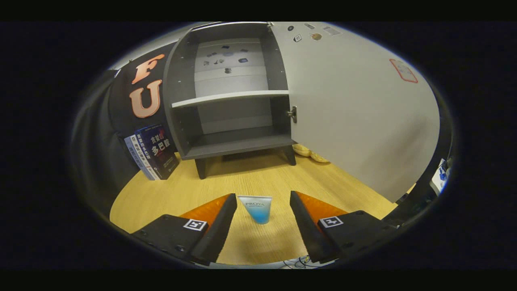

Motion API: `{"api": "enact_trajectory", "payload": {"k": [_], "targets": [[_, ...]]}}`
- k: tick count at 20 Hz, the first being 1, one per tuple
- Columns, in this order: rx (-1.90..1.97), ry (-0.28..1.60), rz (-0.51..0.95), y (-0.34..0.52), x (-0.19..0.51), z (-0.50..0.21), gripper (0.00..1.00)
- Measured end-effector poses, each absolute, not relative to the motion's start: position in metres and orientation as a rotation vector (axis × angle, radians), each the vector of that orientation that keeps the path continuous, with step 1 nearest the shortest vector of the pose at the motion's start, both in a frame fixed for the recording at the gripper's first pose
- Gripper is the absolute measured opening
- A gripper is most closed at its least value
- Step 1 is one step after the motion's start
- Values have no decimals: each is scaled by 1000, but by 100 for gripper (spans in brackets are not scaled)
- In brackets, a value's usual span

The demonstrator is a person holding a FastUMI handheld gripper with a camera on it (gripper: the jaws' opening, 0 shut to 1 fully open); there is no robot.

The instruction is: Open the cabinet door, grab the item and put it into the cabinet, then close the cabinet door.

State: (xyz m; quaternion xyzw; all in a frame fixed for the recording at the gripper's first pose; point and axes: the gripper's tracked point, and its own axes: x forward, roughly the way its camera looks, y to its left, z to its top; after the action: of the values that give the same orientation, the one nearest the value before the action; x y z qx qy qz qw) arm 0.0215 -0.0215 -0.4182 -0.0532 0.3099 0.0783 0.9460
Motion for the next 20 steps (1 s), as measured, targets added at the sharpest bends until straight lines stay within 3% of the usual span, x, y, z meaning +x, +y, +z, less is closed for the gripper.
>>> {"api": "enact_trajectory", "payload": {"k": [5,10,14,16,20], "targets": [[-134,699,164,-26,27,-462,97],[-139,754,159,-31,32,-495,97],[-112,794,174,-27,28,-513,79],[-106,796,165,-30,26,-506,54],[-102,812,194,-18,25,-489,54]]}}
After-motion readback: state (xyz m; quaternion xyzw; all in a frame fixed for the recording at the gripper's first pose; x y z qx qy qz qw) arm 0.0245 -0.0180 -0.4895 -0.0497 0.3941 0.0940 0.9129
